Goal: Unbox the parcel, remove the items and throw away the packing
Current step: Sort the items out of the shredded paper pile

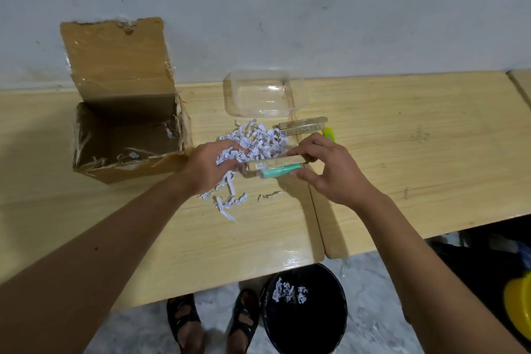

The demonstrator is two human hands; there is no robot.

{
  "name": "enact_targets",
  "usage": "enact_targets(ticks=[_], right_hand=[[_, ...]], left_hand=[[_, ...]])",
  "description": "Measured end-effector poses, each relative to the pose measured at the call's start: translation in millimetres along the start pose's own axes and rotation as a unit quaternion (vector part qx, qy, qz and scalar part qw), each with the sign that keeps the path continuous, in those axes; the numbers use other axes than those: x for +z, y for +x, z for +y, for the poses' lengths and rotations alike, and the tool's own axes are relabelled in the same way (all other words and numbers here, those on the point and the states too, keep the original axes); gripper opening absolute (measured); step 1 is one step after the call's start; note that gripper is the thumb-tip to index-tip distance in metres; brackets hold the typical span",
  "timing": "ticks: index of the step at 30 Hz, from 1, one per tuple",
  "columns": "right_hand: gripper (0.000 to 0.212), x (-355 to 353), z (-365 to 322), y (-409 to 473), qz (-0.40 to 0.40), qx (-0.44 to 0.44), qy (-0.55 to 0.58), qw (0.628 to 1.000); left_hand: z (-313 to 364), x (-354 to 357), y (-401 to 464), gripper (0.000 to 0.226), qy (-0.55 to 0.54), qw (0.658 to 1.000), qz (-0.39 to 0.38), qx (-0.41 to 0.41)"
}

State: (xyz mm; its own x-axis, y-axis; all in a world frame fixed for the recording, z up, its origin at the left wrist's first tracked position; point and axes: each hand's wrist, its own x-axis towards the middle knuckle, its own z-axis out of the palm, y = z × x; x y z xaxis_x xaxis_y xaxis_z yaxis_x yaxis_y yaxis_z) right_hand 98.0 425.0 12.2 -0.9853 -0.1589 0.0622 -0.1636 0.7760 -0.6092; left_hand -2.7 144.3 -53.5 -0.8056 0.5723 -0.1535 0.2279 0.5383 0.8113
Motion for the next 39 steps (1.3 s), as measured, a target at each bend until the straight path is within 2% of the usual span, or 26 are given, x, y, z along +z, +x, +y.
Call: enact_targets(ticks=[2, 7, 11, 16, 22, 25, 28, 31, 34, 39], right_hand=[[0.038, -11.8, 13.1, -0.6, 0.028, 0.026, -0.002, 0.999], [0.041, -27.1, 53.2, 5.4, 0.09, 0.111, -0.055, 0.988], [0.043, -20.7, 73.5, 13.1, 0.093, 0.151, -0.062, 0.982], [0.043, -3.4, 82.5, 16.6, 0.101, 0.184, -0.019, 0.978], [0.039, 3.5, 78.4, 19.7, 0.102, 0.163, -0.047, 0.98], [0.046, 7.3, 75.1, 18.5, 0.112, 0.168, -0.051, 0.978], [0.051, 12.4, 67.5, 13.3, 0.136, 0.169, -0.053, 0.975], [0.044, 18.1, 54.2, 6.2, 0.162, 0.123, -0.046, 0.978], [0.04, 27.4, 36.8, 2.8, 0.139, 0.069, 0.008, 0.988], [0.053, 44.8, 18.2, 5.1, 0.084, 0.056, 0.074, 0.992]], left_hand=[[-1.6, -0.9, 0.1, 0.037, 0.008, 1.0, -0.001, 0.007], [-9.7, 1.7, 4.9, 0.029, 0.02, 1.0, -0.001, 0.011], [-11.2, 3.5, 6.4, 0.029, 0.022, 1.0, 0.007, 0.014], [-3.5, 6.7, 3.8, 0.024, -0.009, 1.0, 0.023, -0.002], [3.3, 7.7, 1.8, 0.024, -0.009, 0.999, 0.032, -0.011], [4.3, 7.1, 0.6, 0.025, -0.01, 0.999, 0.028, -0.013], [3.7, 7.0, -2.0, 0.028, -0.012, 0.999, 0.045, 0.02], [6.0, 11.0, -6.1, 0.037, -0.004, 0.993, 0.092, 0.073], [10.9, 13.9, -7.3, 0.049, 0.016, 0.986, 0.127, 0.104], [11.0, 12.0, -8.0, 0.067, 0.068, 0.978, 0.156, 0.122]])
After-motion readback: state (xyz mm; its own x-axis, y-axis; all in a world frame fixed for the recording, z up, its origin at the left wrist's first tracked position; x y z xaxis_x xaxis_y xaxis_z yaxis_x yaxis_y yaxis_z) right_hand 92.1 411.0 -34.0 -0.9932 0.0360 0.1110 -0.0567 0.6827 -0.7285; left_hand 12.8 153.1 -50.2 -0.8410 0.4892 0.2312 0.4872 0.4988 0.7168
